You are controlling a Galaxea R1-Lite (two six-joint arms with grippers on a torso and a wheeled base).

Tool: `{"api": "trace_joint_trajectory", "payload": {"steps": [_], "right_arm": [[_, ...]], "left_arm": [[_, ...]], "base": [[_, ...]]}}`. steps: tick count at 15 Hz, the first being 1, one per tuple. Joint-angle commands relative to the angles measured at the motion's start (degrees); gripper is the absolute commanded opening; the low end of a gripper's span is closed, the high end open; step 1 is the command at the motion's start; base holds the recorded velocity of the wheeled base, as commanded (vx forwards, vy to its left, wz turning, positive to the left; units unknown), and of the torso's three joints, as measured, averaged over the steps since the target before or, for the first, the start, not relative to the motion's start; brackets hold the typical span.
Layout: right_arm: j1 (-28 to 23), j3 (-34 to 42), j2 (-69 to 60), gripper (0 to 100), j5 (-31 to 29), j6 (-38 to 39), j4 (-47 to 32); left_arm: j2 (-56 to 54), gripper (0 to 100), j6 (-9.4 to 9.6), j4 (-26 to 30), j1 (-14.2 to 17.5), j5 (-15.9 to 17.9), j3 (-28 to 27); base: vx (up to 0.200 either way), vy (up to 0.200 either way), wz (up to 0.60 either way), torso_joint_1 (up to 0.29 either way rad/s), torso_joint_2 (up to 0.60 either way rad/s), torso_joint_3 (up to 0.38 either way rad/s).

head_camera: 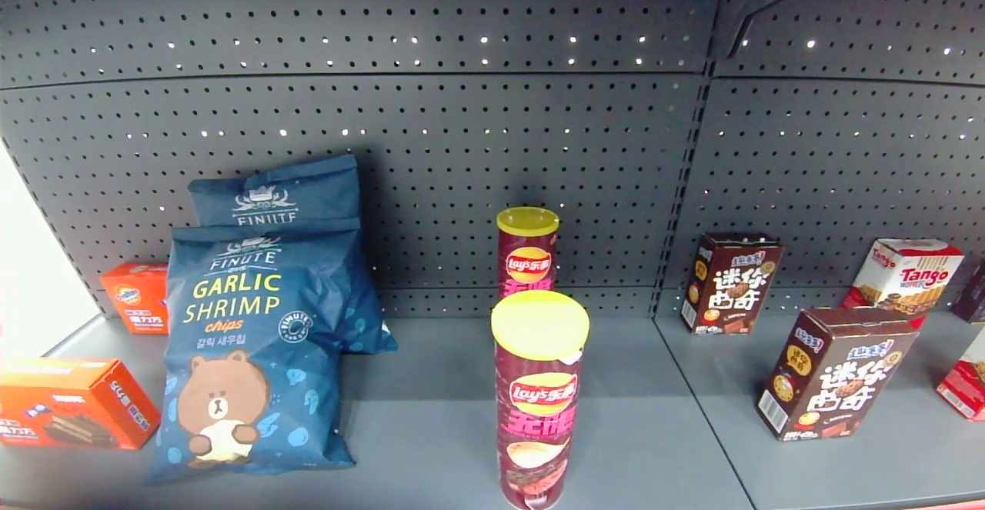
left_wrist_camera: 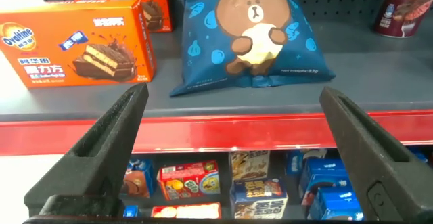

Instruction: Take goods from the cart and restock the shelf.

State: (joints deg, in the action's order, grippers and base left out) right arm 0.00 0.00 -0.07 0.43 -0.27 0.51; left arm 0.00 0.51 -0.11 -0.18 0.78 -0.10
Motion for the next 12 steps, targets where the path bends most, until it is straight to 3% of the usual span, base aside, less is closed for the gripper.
{"api": "trace_joint_trajectory", "payload": {"steps": [1,12], "right_arm": [[0.00,0.00,0.07,100,0.01,-0.08,0.02],[0.00,0.00,0.07,100,0.01,0.00,0.02]], "left_arm": [[0.00,100,-0.07,0.02,0.01,0.01,-0.08],[0.00,100,-0.25,0.02,0.01,0.01,0.01]], "base": [[0.000,0.000,0.00,0.000,0.00,0.000],[0.000,0.000,0.05,0.001,0.00,0.000]]}}
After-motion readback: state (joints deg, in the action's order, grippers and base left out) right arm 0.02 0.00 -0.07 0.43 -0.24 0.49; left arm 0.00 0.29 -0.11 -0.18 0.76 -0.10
